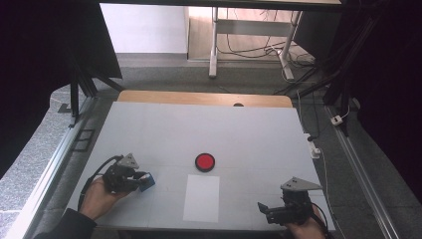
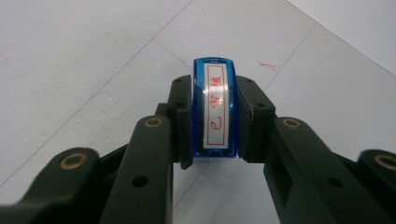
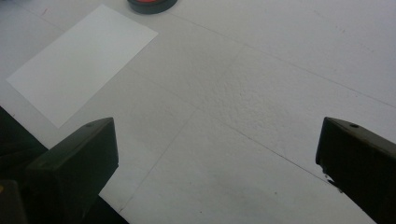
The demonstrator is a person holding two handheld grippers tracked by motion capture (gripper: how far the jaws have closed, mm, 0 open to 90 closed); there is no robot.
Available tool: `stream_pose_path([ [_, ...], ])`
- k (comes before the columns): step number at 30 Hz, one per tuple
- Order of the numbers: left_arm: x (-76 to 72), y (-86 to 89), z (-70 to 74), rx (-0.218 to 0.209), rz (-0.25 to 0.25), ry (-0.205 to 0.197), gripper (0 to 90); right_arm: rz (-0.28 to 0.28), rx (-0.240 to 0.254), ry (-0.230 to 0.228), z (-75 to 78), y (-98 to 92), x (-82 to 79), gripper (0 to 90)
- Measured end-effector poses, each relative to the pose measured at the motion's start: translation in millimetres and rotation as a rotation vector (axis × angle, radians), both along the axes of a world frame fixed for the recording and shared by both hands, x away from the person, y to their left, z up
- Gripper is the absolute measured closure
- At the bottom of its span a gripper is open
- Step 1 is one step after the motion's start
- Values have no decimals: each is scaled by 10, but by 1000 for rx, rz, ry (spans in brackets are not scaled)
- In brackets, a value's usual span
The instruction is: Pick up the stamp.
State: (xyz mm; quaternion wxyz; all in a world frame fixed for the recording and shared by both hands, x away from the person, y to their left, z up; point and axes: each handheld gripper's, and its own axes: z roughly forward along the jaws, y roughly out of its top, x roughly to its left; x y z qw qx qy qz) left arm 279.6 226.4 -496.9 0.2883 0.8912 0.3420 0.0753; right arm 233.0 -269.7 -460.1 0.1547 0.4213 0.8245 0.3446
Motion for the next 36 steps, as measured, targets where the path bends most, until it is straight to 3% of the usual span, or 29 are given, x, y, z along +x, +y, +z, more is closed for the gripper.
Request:
stream_pose_path([
  [6,-13,-13,39,-26,1,-2,706,2,0,0,0,0,0,0],
  [16,-44,-32,144,-91,-8,-61,705,7,-1,-1,1,3,-2,0],
  [18,-35,-24,184,-123,-14,-64,705,8,-1,0,1,4,-1,0],
  [28,-14,-148,321,-126,-19,-132,705,13,-2,-1,2,4,-2,0],
  [33,14,-204,377,-162,-43,-114,705,12,2,-3,3,3,-2,0],
  [36,12,-259,404,-152,-57,-128,705,13,1,-3,3,4,-2,0],
])
